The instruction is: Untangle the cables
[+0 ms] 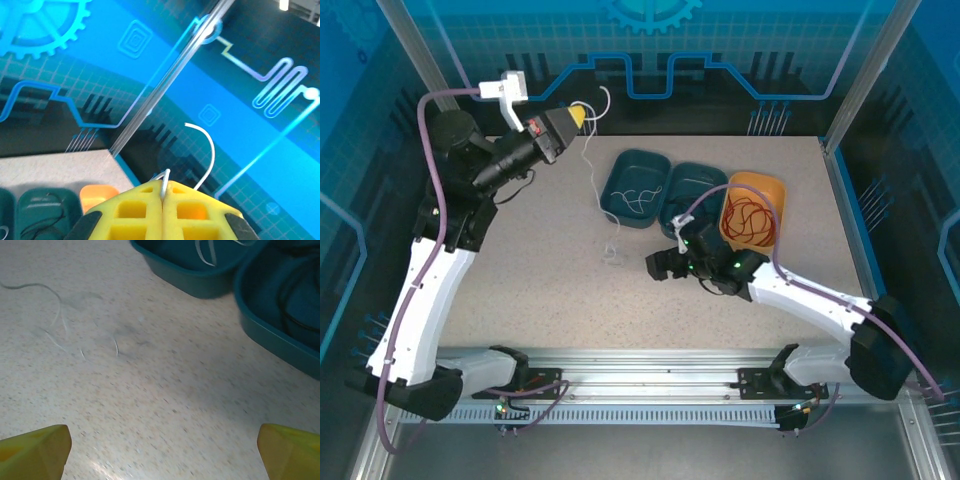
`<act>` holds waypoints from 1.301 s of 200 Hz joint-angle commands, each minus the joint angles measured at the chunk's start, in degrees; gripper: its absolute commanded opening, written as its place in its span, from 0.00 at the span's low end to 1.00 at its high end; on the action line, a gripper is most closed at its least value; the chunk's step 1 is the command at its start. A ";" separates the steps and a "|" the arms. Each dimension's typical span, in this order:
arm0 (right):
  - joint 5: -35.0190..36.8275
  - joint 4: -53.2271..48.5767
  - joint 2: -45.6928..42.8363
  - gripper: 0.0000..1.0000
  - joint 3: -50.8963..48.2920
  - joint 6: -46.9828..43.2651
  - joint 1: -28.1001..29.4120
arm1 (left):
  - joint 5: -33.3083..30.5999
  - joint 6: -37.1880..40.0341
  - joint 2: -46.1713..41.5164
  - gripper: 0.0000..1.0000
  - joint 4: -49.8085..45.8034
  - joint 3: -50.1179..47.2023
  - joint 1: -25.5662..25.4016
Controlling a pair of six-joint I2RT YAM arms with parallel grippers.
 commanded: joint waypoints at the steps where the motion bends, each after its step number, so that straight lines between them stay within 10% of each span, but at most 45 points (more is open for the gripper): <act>1: -2.06 11.95 2.78 0.98 4.59 -3.17 1.48 | 2.16 -0.23 1.82 0.00 -0.48 4.53 -1.18; 56: -0.63 14.69 9.84 1.00 11.72 -5.67 4.37 | -1.71 1.27 3.24 0.00 -1.50 6.50 -1.72; 125: -0.57 18.23 9.21 1.00 4.78 -0.68 3.94 | 0.31 2.22 15.85 0.00 -11.07 37.44 -1.68; 260: 1.78 23.39 21.73 0.95 5.67 5.69 5.54 | -6.02 4.44 14.79 0.00 -10.74 37.25 -1.20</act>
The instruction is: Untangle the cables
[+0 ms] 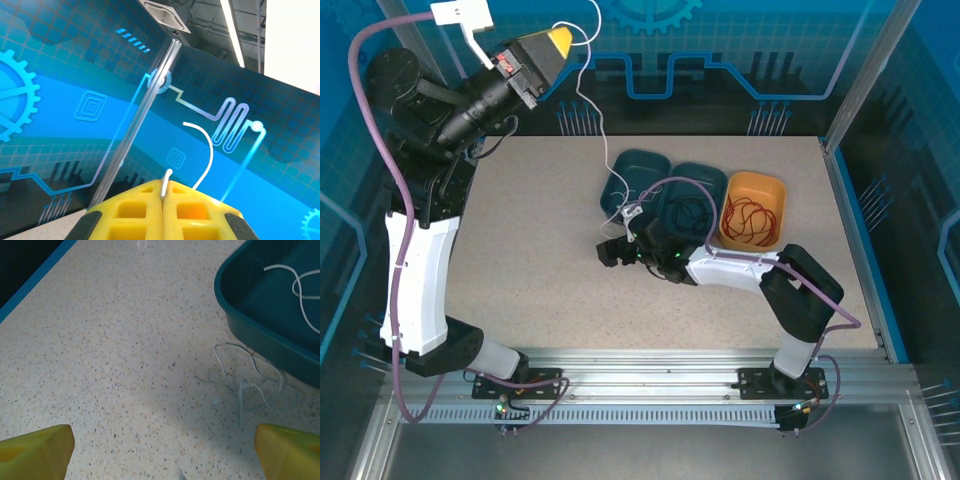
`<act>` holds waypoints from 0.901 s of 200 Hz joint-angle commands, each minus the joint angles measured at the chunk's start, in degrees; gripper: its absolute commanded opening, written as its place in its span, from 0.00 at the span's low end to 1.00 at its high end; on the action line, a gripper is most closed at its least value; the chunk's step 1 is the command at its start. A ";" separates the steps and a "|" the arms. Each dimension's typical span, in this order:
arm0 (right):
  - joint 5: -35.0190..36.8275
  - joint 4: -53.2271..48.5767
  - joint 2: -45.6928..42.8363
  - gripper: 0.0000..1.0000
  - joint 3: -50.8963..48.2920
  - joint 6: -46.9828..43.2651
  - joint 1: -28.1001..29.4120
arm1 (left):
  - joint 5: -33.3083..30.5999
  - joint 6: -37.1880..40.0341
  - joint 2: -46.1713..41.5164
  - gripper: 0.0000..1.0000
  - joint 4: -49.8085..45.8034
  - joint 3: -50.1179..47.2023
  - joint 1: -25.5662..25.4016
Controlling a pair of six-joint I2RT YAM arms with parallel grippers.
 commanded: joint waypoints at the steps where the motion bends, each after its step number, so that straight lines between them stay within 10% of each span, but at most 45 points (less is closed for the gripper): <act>1: 1.04 1.06 -3.87 0.96 -4.75 4.07 0.66 | -4.36 2.67 -0.10 0.00 -0.62 0.03 0.20; 180: 22.54 -41.74 -39.72 1.00 -12.86 19.24 1.70 | -7.02 1.02 26.43 0.00 11.20 14.84 4.35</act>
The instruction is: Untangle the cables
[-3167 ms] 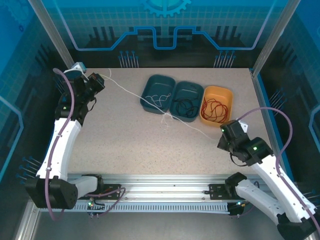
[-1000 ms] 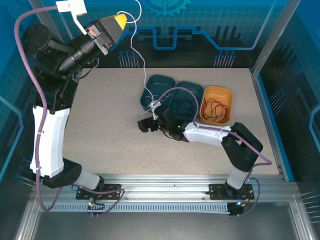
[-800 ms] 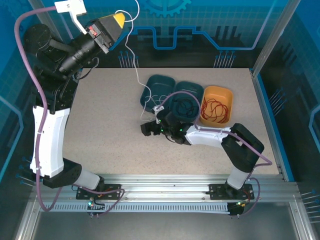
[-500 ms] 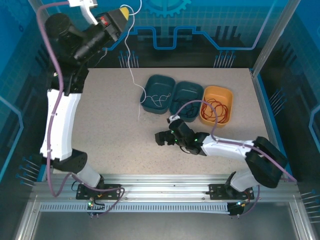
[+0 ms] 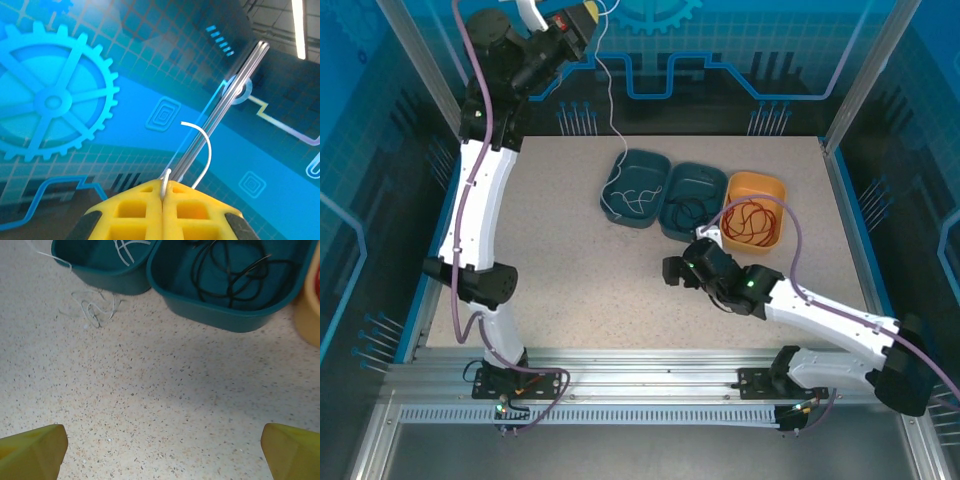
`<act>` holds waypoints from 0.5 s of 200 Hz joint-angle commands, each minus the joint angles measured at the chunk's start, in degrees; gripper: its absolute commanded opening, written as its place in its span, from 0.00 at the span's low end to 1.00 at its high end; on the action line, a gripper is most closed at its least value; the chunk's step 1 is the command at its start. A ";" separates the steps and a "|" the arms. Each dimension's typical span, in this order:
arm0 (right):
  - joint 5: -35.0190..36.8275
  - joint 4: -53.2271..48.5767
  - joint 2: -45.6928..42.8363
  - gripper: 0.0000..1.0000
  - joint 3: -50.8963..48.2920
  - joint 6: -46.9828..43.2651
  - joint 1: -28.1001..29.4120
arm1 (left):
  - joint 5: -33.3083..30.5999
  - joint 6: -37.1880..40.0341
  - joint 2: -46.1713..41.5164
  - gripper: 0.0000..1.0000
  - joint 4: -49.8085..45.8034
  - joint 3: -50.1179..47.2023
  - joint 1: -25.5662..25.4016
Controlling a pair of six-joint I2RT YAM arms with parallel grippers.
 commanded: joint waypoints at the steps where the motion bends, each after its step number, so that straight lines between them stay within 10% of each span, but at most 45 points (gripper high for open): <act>1: 4.02 -5.88 -2.81 1.00 1.14 3.20 0.59 | -0.77 -0.40 2.34 0.00 3.79 2.45 0.46; 100: 4.08 -7.50 -3.09 1.00 0.69 5.24 0.76 | 1.20 -1.37 6.07 0.00 9.66 2.51 0.38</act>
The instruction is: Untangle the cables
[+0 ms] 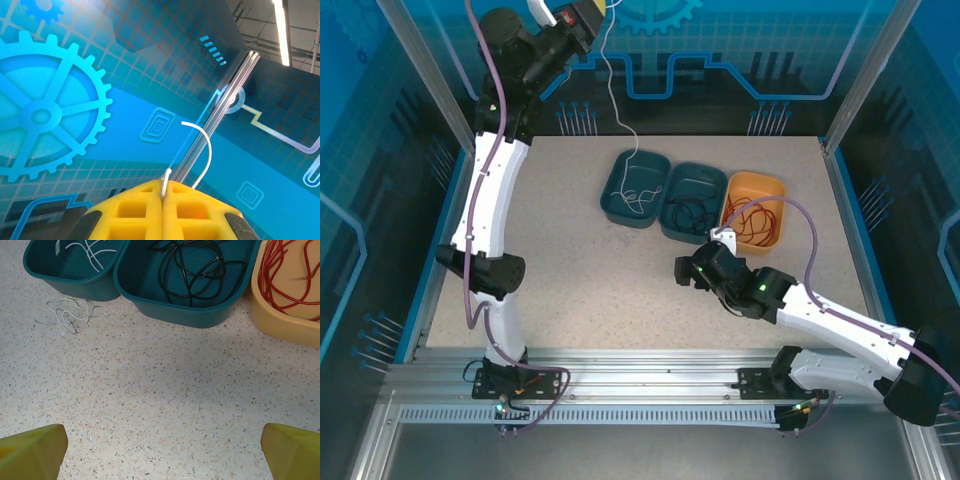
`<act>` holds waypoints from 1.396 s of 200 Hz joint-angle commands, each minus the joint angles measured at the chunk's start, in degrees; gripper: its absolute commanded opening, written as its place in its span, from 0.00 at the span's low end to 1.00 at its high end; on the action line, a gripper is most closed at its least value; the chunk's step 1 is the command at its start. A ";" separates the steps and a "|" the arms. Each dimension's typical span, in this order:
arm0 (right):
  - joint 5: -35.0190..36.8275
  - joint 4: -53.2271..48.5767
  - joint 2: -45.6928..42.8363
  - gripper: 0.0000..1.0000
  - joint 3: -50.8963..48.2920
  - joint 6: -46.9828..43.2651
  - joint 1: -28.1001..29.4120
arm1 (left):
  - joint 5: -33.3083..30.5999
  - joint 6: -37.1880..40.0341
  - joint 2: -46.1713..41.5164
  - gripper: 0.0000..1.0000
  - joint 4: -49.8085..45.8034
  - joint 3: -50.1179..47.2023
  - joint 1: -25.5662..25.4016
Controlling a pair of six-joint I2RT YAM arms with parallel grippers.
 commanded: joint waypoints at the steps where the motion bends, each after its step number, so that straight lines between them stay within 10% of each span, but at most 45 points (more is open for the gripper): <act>1: 0.78 -1.45 0.23 1.00 0.69 1.76 0.79 | 0.50 0.32 1.17 0.00 4.04 -0.17 0.40; 154: 1.02 -4.79 1.29 1.00 2.16 3.43 0.81 | -1.46 6.56 1.55 0.00 -3.35 -29.32 -0.75; 279: 0.62 -8.16 2.95 1.00 4.04 4.01 0.28 | -31.61 16.19 -0.26 0.00 -18.73 -40.21 -4.64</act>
